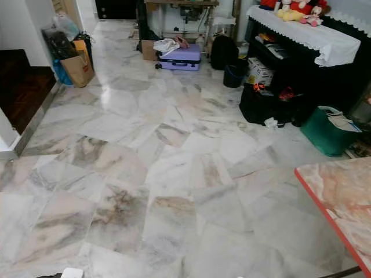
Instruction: Hang hanger
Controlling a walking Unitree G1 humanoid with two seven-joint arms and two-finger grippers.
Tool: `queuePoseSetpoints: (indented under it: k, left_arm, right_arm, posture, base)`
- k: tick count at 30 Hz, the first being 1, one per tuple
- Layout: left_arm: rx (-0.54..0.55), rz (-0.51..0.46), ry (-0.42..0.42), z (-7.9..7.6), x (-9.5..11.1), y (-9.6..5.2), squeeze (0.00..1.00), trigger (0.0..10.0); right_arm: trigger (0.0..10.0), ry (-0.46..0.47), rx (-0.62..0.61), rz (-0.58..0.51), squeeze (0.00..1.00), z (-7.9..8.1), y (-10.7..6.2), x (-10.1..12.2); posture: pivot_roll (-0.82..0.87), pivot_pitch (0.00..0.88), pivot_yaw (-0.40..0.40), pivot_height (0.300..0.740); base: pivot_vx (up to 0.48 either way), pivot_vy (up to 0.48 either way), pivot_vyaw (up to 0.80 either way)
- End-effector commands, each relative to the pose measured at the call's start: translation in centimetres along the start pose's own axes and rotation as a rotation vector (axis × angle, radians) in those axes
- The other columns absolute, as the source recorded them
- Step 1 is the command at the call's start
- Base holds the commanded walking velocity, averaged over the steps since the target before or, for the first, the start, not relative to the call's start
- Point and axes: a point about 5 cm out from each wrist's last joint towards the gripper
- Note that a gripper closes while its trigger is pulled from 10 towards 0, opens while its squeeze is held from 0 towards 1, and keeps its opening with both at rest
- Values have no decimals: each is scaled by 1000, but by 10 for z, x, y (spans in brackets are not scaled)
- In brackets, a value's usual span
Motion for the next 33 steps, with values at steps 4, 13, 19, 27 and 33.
queuePoseSetpoints:
  k: [4, 13, 19, 27, 33]
  left_arm:
    - [-3, 17, 3, -1, -4, -1, 0, 10000]
    - [-10, 13, -1, -3, -3, 0, 0, 10000]
    - [-12, 11, 4, -2, -3, 0, 0, 10000]
    - [-14, 10, 16, 2, -2, -1, 0, 10000]
    - [-12, -4, 12, 4, 4, 1, 0, 10000]
  right_arm:
    - [10000, -4, -6, 12, 0, -1, -1, -3]
    - [10000, -7, -4, 15, 0, -1, -1, -4]
    - [10000, -5, -4, 14, 0, -1, -1, -4]
    - [10000, 6, -3, 16, 0, 2, -1, -6]
    - [10000, 17, -3, 15, 0, 4, -1, -6]
  posture:
    - [216, 0, -19, 740]
    - [219, 0, -17, 740]
    - [220, 0, -11, 740]
    - [217, 0, 5, 740]
    - [218, 0, 8, 740]
  base:
    - [0, -89, -756]
    - [0, 0, -756]
    - [0, 0, -756]
    - [0, 0, -756]
    - [0, 0, -756]
Point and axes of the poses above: a point about 5 cm out from each wrist's last joint towards the gripper, its own y axis pointing out of the wrist towards the gripper, its own x axis along the axis of the wrist's last joint, z = x × y
